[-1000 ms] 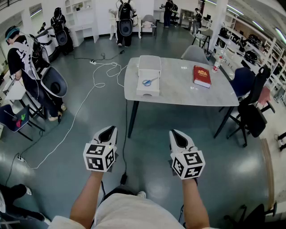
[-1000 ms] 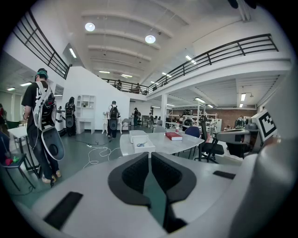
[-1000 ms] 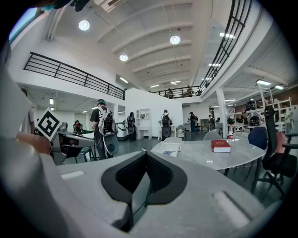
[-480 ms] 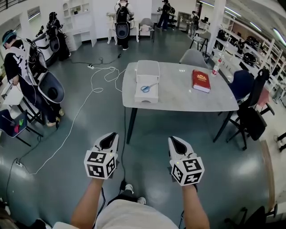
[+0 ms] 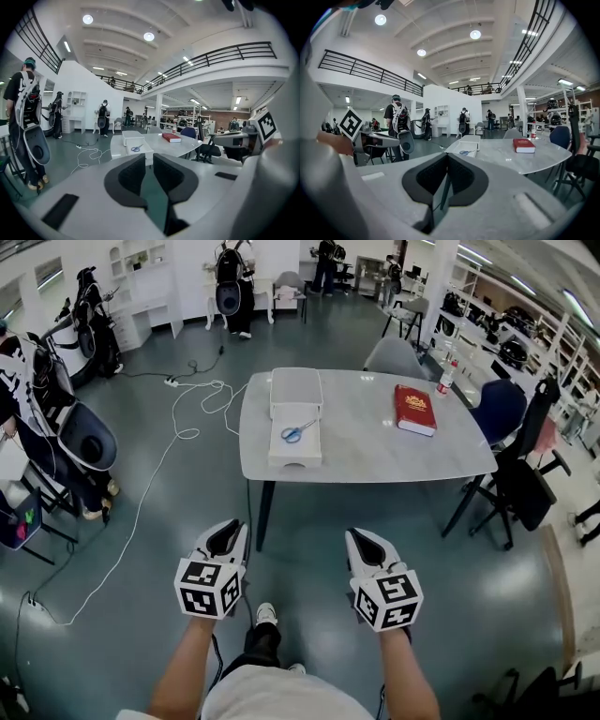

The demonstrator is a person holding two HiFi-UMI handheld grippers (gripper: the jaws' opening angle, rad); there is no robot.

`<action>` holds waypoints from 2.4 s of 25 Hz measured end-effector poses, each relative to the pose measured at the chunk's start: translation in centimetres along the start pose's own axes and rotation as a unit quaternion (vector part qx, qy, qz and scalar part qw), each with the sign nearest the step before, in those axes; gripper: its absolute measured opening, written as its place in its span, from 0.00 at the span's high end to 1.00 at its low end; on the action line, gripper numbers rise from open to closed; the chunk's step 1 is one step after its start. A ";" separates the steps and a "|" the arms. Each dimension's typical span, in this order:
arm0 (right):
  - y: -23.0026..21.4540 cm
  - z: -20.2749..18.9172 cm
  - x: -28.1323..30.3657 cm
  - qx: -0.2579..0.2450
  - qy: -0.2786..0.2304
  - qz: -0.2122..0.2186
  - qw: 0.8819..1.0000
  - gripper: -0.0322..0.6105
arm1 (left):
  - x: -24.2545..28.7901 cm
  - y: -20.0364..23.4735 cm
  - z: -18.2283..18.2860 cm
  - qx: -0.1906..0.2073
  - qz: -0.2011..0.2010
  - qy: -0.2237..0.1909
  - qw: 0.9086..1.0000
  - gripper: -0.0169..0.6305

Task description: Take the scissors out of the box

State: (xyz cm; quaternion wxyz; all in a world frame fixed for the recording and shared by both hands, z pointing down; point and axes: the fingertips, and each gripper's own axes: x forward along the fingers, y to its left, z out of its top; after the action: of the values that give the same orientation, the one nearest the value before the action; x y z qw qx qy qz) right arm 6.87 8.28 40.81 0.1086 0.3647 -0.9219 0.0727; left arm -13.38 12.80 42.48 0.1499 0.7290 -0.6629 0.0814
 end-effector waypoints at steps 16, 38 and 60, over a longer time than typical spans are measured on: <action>-5.7 4.1 13.4 0.014 0.011 -0.075 0.997 0.94 | 16.3 7.2 4.3 0.008 -0.086 0.031 0.996 0.87; -11.1 4.7 18.9 0.032 0.005 -0.149 0.988 0.94 | 28.3 7.8 4.2 0.051 -0.173 0.084 0.980 0.86; -20.8 4.7 26.6 0.059 0.018 -0.121 0.991 0.94 | 42.9 8.2 1.7 0.162 -0.165 0.244 0.942 0.84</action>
State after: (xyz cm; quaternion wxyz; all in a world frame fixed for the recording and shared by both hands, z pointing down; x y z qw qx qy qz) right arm 1.61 -25.28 44.16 0.1114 0.4780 -0.8630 0.1195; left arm -17.02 -28.79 55.41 0.1981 0.8006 -0.4539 0.3374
